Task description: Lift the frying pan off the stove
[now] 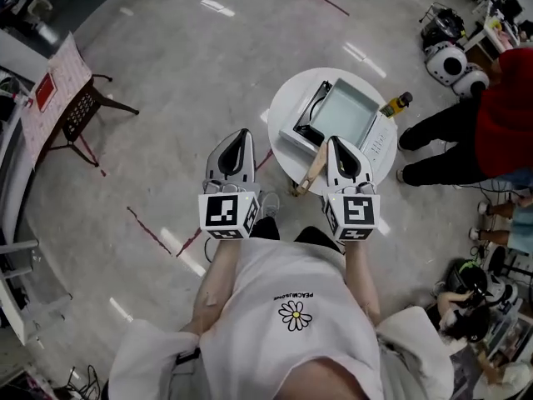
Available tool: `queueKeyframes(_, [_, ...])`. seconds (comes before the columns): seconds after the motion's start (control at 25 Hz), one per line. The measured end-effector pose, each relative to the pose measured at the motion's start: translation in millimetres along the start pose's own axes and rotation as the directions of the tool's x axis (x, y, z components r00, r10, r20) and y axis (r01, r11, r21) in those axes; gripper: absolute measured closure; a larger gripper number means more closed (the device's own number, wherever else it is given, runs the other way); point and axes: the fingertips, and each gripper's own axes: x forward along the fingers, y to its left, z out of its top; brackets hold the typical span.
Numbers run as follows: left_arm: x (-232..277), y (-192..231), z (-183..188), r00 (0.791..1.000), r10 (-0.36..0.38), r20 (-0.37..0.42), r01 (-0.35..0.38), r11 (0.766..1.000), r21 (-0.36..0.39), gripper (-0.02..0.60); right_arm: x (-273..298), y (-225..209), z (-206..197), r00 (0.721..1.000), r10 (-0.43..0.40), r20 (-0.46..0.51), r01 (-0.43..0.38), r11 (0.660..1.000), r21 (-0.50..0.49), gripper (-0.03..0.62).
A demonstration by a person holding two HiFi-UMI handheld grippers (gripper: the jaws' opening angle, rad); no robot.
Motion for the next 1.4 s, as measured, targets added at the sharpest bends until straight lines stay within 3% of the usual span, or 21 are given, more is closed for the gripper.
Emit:
queueKeyframes(0.32, [41.1, 6.5, -5.2, 0.996, -0.079, -0.034, 0.079, 0.997, 0.012, 0.581, 24.4, -8.1, -6.2, 0.998, -0.049, -0.047, 0.049, 0.999, 0.011, 0.591])
queueKeyframes(0.84, [57.8, -10.7, -11.6, 0.994, -0.099, -0.052, 0.099, 0.995, -0.001, 0.580, 23.9, -24.0, -17.9, 0.997, -0.051, -0.054, 0.053, 0.998, 0.033, 0.591])
queueKeyframes(1.0, [77.3, -24.3, -12.9, 0.978, -0.194, -0.078, 0.189, 0.980, -0.067, 0.456, 14.1, -42.2, -21.4, 0.993, -0.099, -0.060, 0.102, 0.994, 0.049, 0.591])
queueKeyframes(1.12, [95.4, -36.9, -19.1, 0.956, -0.271, -0.114, 0.254, 0.956, -0.143, 0.343, 1.3, -60.8, -27.3, 0.985, -0.153, -0.075, 0.158, 0.985, 0.065, 0.591])
queueKeyframes(1.24, [107.2, -51.5, -36.2, 0.918, -0.355, -0.176, 0.305, 0.917, -0.258, 0.299, -15.0, -75.3, -35.1, 0.975, -0.200, -0.097, 0.208, 0.975, 0.083, 0.591])
queueKeyframes(1.4, [110.2, -73.7, -75.1, 0.821, -0.485, -0.302, 0.342, 0.841, -0.419, 0.298, -36.4, -87.0, -49.0, 0.961, -0.246, -0.130, 0.260, 0.960, 0.103, 0.591])
